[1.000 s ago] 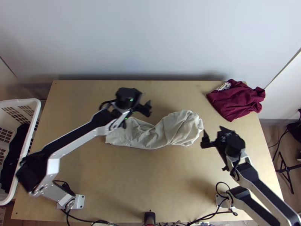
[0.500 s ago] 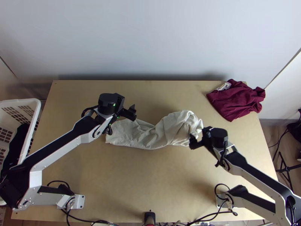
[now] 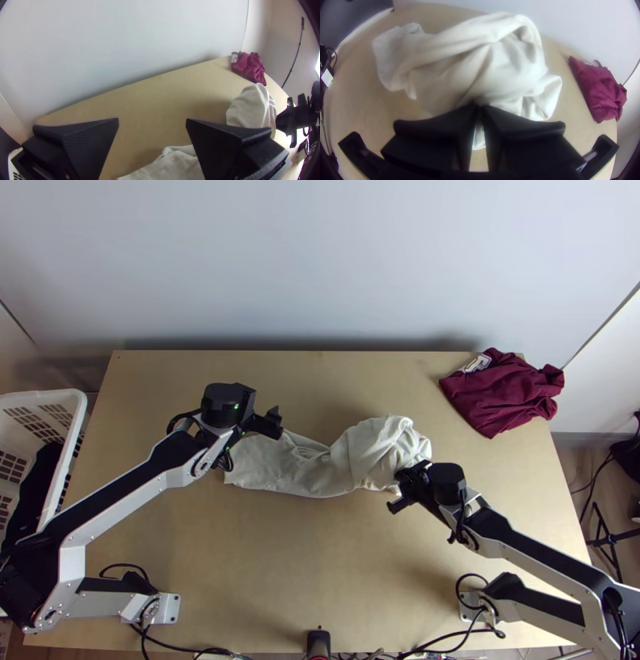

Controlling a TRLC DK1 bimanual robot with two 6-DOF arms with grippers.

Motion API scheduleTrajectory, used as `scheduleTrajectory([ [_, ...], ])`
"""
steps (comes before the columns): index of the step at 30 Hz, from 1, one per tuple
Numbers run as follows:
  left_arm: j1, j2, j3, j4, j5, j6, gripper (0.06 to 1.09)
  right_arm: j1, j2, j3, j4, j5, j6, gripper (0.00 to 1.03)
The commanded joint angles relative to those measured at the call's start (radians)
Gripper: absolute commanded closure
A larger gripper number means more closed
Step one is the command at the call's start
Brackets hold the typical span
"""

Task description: Fold the t-shirt

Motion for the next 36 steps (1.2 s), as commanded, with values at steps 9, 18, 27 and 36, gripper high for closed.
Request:
scheduleTrajectory([
  [9, 0.041, -0.025, -0.014, 0.005, -0.001, -0.002, 0.11, -0.065, -0.066, 0.12, -0.003, -0.005, -0.067, 1.0],
  [18, 0.054, -0.051, -0.043, 0.009, -0.001, -0.004, 0.11, -0.141, -0.054, 0.447, -0.103, -0.006, -0.08, 1.0],
  [27, 0.058, -0.051, -0.048, 0.024, -0.001, -0.01, 0.11, -0.21, 0.158, 0.723, 0.01, 0.011, -0.046, 1.0],
  [36, 0.058, -0.056, -0.07, 0.026, 0.001, -0.022, 0.11, -0.213, 0.391, 0.735, 0.0, 0.026, -0.011, 0.85],
])
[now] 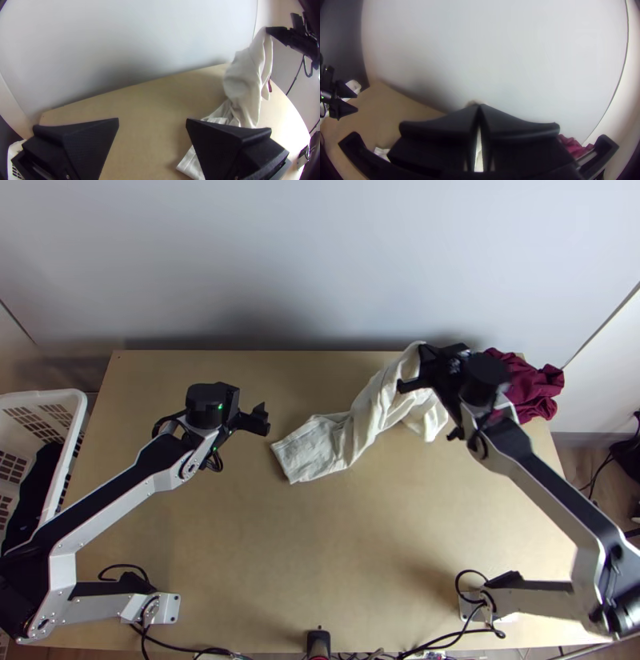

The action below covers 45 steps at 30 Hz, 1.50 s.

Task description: Fold the t-shirt

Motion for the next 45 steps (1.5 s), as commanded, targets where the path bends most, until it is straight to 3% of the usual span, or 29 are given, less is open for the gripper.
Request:
scheduleTrajectory([
  [1, 0.002, -0.009, -0.018, 0.001, 0.001, -0.007, 0.11, 0.006, 0.149, 0.002, -0.01, 0.007, 0.021, 0.54],
  [2, 0.005, -0.012, -0.022, 0.001, 0.001, -0.007, 0.11, 0.012, 0.155, -0.015, -0.033, 0.007, 0.024, 0.19],
  [3, 0.007, -0.015, -0.027, 0.001, 0.001, -0.007, 0.11, 0.017, 0.161, -0.033, -0.041, 0.007, 0.024, 0.08],
  [5, 0.011, -0.02, -0.039, 0.001, 0.001, -0.005, 0.11, 0.026, 0.163, -0.078, -0.041, 0.007, 0.024, 0.05],
  [12, 0.018, -0.025, -0.064, 0.019, 0.001, -0.001, 0.11, 0.009, 0.097, -0.24, -0.035, 0.005, 0.037, 0.04],
  [23, 0.005, -0.017, -0.051, 0.03, 0.001, -0.005, 0.11, -0.209, 0.011, -0.444, 0.007, -0.025, -0.068, 0.05],
  [27, 0.004, -0.017, -0.051, 0.039, 0.001, -0.007, 0.11, -0.258, 0.055, -0.446, 0.036, -0.056, -0.083, 0.05],
  [45, 0.053, -0.025, -0.105, 0.07, 0.001, -0.016, 0.11, -0.229, 0.267, -0.277, 0.082, -0.058, -0.109, 0.05],
])
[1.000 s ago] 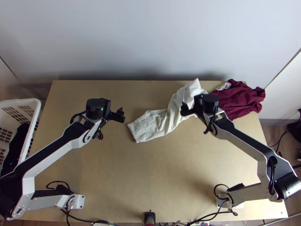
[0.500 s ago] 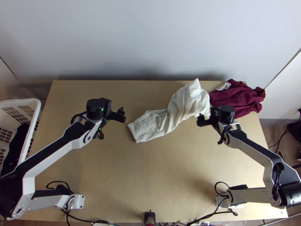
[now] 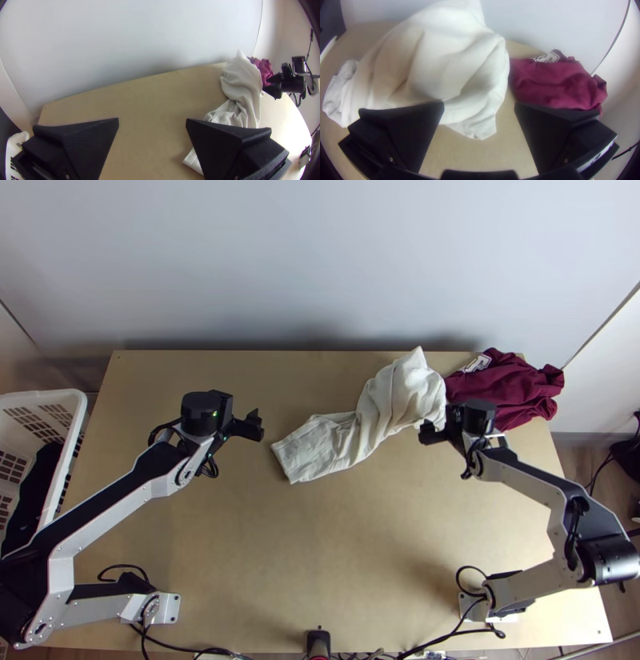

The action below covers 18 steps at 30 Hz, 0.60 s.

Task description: Fold the t-shirt

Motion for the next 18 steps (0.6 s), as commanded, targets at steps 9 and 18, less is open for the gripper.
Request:
scheduleTrajectory([
  [9, 0.029, 0.026, -0.018, 0.047, 0.0, -0.002, 0.11, 0.022, 0.194, 0.147, 0.006, 0.0, -0.027, 0.14],
  [18, 0.037, 0.024, -0.021, 0.041, -0.001, -0.002, 0.11, 0.022, 0.177, 0.116, 0.004, 0.0, -0.09, 0.58],
])
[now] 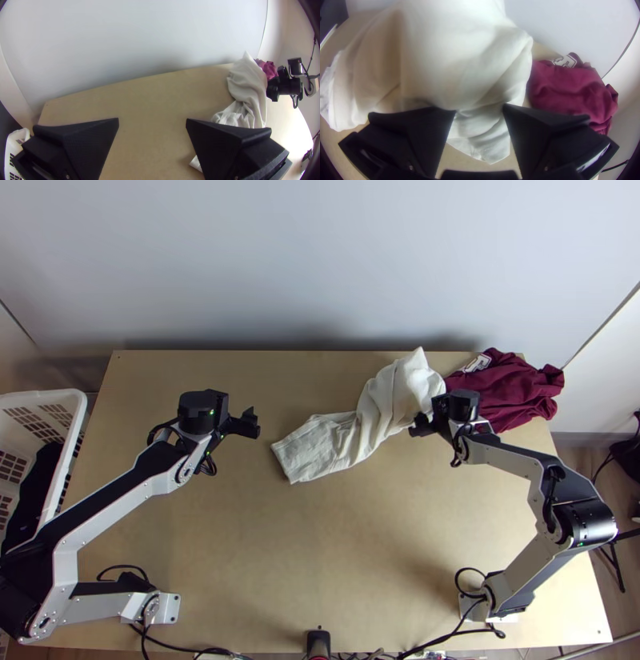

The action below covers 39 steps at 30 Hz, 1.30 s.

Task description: Fold the t-shirt

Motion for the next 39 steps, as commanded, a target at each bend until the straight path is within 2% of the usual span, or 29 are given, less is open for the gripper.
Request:
scheduleTrajectory([
  [1, 0.006, -0.001, -0.007, -0.004, -0.001, 0.001, 0.11, 0.001, -0.012, -0.013, 0.0, 0.004, -0.04, 0.61],
  [5, 0.006, -0.004, -0.011, -0.005, 0.001, 0.001, 0.11, -0.002, -0.056, -0.023, 0.0, 0.004, -0.047, 0.64],
  [9, 0.003, -0.005, -0.007, -0.007, -0.001, 0.002, 0.11, -0.002, -0.128, -0.03, 0.0, 0.004, -0.054, 0.97],
  [20, 0.0, -0.015, -0.002, -0.011, -0.001, 0.002, 0.11, 0.052, -0.381, -0.004, -0.158, -0.001, -0.054, 1.0],
  [25, -0.004, -0.016, -0.001, -0.013, -0.001, 0.002, 0.11, 0.084, -0.447, 0.013, -0.177, -0.004, -0.037, 1.0],
  [39, -0.002, -0.042, -0.007, -0.03, -0.001, 0.004, 0.11, 0.204, -0.564, 0.353, -0.411, -0.002, 0.033, 1.0],
])
